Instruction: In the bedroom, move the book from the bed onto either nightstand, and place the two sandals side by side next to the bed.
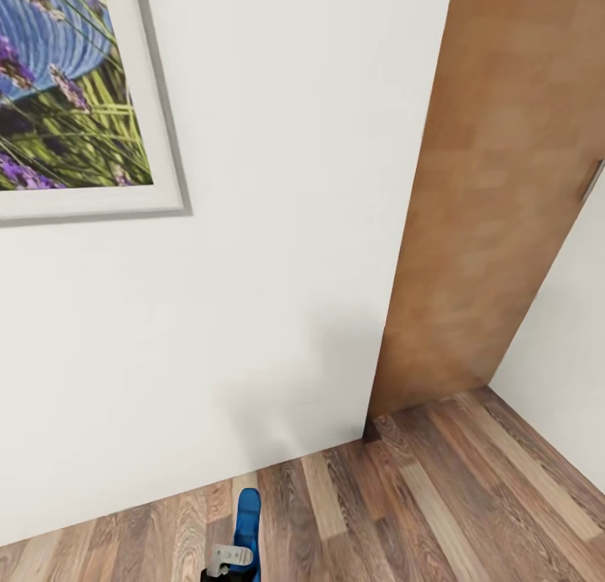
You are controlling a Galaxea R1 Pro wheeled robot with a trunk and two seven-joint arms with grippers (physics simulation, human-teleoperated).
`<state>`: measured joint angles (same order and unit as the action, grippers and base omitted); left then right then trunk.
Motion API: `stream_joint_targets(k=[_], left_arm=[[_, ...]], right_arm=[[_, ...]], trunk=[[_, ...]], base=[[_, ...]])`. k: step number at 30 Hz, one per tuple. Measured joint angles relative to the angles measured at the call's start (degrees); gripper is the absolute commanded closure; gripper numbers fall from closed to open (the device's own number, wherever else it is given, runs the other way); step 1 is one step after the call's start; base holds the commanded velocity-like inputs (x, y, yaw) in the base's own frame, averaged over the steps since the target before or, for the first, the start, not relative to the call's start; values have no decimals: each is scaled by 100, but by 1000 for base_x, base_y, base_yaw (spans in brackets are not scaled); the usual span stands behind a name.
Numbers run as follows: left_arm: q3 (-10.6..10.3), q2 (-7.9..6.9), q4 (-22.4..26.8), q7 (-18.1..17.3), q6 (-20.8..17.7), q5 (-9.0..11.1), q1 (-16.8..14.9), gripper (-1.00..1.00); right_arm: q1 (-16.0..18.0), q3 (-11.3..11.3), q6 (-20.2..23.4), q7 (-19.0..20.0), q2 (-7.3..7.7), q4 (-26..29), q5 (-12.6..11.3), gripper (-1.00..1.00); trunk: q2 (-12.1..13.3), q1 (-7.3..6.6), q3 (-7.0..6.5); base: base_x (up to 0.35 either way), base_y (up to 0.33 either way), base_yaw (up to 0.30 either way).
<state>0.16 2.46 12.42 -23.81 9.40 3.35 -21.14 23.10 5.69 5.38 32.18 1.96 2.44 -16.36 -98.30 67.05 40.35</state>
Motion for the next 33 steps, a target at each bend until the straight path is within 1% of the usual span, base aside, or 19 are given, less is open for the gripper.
stream_joint_targets(k=[6, 22, 33], left_arm=[[1, 0, 5, -7, 0, 3, -1, 100], [0, 0, 5, -9, 0, 2, 1, 100], [1, 0, 6, -9, 0, 1, -1, 100]], right_arm=[[1, 0, 0, -15, 1, -1, 0, -100], [2, -1, 0, -18, 0, -1, 0, -100], [1, -1, 0, -20, -2, -1, 0, -100]], trunk=[[0, 3, 0], [0, 3, 0], [0, 1, 0]], base=[[73, 0, 187], [3, 0, 286], [262, 0, 289]])
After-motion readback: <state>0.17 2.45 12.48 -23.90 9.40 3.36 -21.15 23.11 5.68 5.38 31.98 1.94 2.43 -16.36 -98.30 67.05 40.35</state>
